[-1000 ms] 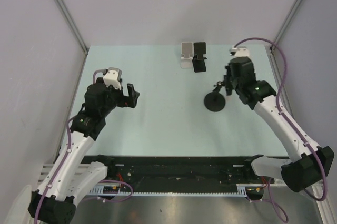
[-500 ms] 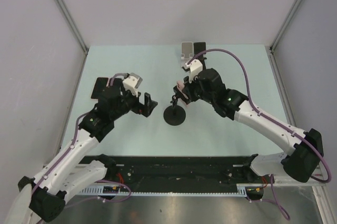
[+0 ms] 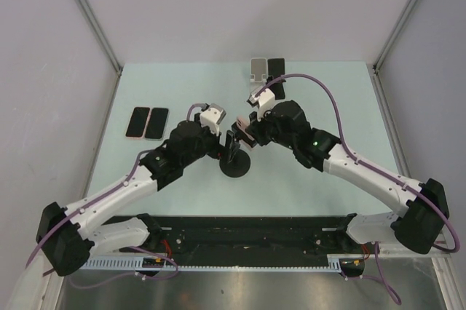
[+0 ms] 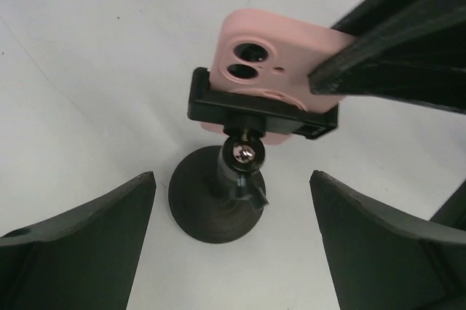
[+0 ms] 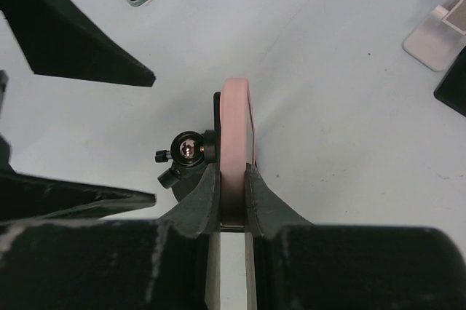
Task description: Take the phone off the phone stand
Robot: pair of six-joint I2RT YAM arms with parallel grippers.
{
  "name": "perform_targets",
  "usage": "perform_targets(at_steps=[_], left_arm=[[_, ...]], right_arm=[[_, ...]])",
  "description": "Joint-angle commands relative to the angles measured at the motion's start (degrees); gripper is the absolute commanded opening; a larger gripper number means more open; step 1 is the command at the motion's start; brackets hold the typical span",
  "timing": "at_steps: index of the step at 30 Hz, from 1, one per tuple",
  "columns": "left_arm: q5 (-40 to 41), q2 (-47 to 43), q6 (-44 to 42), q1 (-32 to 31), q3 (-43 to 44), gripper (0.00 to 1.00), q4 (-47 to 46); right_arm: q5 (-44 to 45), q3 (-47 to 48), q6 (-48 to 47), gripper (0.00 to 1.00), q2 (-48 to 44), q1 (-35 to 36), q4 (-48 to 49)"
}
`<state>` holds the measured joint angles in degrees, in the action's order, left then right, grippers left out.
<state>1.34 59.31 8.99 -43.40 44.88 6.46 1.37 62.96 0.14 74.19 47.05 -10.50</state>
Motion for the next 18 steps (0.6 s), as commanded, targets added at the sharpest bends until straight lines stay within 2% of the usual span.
perform_targets(at_steps=[1, 11, 14, 18], left_arm=[[2.26, 3.61, 2.34, -0.28, -0.32, 0.91, -6.28], [-0.9, 10.91, 4.89, -0.37, -1.64, 0.76, -11.64], [-0.9, 12.41, 4.37, -0.72, -1.73, 0.74, -11.91], [0.58, 13.2, 3.49, -0.99, -2.43, 0.66, -13.39]], right_arm=[[-1.81, 0.15, -0.05, 0.0, -3.62, 0.59, 2.51], [-2.77, -1.52, -0.05, 0.0, -4.94, 0.5, 2.85], [-3.12, -2.05, 0.03, 0.0, -4.94, 0.5, 3.12], [-3.74, -2.58, 0.03, 0.0, -4.85, 0.5, 3.47]])
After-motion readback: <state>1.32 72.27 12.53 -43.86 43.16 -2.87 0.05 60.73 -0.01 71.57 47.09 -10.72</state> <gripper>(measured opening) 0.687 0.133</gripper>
